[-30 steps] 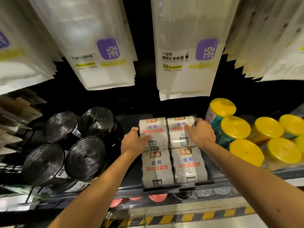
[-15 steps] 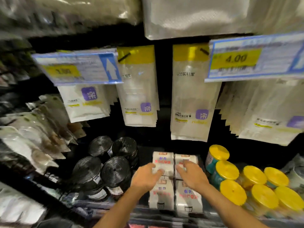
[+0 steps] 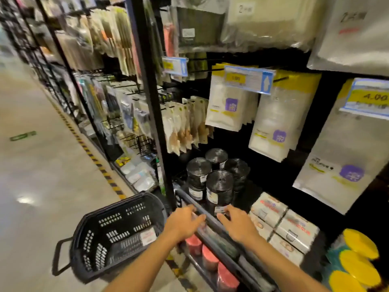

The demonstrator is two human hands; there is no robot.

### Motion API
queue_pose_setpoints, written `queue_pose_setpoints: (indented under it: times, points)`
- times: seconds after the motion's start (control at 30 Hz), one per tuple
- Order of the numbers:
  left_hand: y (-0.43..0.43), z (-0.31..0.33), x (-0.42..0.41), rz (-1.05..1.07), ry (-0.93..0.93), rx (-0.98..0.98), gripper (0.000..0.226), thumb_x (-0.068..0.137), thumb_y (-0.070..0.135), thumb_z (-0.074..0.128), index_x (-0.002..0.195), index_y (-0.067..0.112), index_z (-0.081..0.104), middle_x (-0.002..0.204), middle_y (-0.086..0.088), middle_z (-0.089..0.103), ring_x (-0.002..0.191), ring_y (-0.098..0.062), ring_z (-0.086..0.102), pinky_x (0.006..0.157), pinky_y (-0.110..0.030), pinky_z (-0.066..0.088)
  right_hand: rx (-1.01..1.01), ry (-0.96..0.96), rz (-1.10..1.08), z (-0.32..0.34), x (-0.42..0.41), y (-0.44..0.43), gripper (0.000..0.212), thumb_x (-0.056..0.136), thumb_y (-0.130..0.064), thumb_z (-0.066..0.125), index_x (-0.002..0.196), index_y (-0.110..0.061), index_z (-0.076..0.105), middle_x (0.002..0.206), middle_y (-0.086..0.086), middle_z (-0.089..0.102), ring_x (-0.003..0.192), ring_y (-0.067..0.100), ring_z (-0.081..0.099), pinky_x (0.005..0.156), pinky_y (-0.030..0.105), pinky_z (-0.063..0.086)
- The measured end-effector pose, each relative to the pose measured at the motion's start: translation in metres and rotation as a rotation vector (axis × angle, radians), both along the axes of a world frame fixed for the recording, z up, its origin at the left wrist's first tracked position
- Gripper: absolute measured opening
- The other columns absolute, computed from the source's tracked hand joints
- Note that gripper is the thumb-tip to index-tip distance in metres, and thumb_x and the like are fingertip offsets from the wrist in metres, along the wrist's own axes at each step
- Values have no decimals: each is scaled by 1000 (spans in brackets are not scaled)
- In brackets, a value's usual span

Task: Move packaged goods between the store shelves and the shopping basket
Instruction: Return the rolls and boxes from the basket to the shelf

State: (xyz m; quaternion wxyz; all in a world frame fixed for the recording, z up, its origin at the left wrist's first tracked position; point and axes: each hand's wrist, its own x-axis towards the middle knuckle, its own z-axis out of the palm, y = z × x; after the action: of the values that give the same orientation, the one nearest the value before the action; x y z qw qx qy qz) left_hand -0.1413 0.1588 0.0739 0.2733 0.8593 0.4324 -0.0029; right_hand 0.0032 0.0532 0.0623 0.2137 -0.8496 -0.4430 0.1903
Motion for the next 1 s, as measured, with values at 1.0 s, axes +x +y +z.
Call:
queue_pose_setpoints:
  times: [1.0]
  points:
    - [174,-83,-292,514,47,-202,44,90,53,48,113,16,57,103,-6,66,93,-22,62,80,-34,52,-242,61,544,-71,-266,252,46,96,-44,44,131,-14,48,129,6,57,113,24,56,89,33,44]
